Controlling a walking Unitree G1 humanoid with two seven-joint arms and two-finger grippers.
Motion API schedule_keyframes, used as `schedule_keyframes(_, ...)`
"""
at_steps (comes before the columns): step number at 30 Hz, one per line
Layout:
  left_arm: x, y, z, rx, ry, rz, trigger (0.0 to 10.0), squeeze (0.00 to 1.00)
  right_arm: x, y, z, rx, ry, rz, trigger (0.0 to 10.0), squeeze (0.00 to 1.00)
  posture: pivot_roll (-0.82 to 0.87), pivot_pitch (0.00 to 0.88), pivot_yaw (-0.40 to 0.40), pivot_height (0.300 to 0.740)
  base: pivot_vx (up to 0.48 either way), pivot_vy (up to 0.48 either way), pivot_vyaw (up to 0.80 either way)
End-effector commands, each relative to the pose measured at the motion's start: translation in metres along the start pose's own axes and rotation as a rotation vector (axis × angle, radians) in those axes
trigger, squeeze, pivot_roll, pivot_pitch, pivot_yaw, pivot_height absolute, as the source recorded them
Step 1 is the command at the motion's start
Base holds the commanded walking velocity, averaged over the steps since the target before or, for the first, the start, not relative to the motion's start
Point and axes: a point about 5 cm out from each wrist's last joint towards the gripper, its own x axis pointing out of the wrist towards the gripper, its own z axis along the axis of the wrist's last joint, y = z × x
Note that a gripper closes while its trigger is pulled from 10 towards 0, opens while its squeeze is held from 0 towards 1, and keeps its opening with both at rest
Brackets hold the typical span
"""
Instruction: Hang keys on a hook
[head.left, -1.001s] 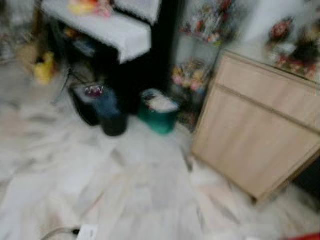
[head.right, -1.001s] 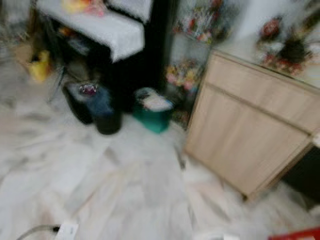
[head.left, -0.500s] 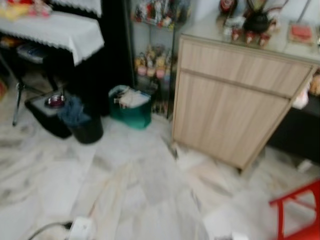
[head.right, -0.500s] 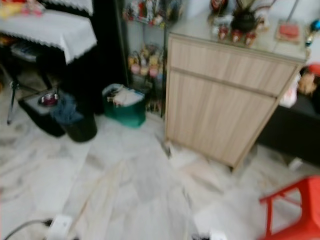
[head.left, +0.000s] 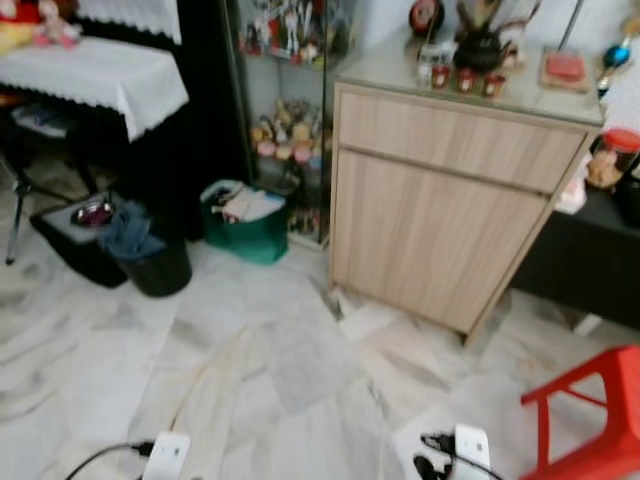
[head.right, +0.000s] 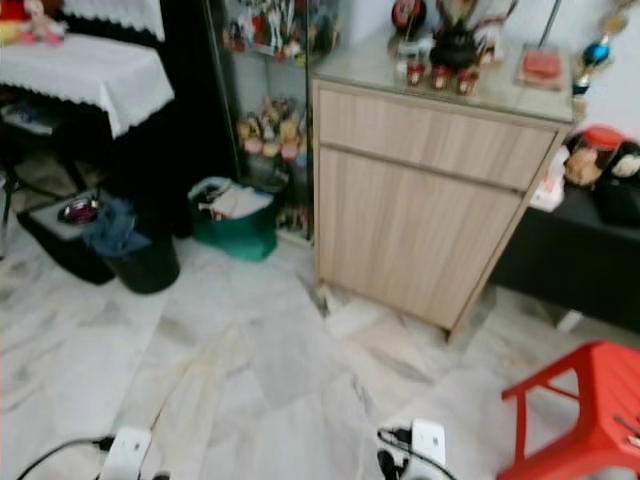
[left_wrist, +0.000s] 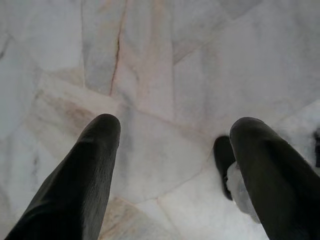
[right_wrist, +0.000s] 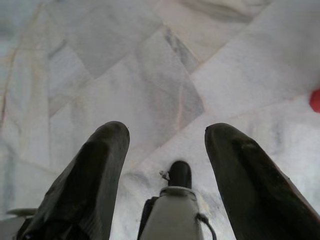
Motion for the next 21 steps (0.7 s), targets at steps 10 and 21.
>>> schedule_keyframes(10, -0.001, -0.009, -0.01, -0.024, 0.049, 0.014, 10.0, 0.0, -0.001, -0.006, 0.001, 0.044, -0.003, -0.05, 10.0, 0.0, 0.05, 0.0, -0.009, 0.74, 0.0, -0.289, 0.0)
schedule_keyframes(21, -0.001, -0.021, -0.009, -0.001, 0.037, -0.013, 10.0, 0.0, -0.002, -0.008, -0.003, 0.044, -0.001, -0.058, 10.0, 0.0, 0.03, 0.0, -0.009, 0.74, 0.0, -0.411, 0.0)
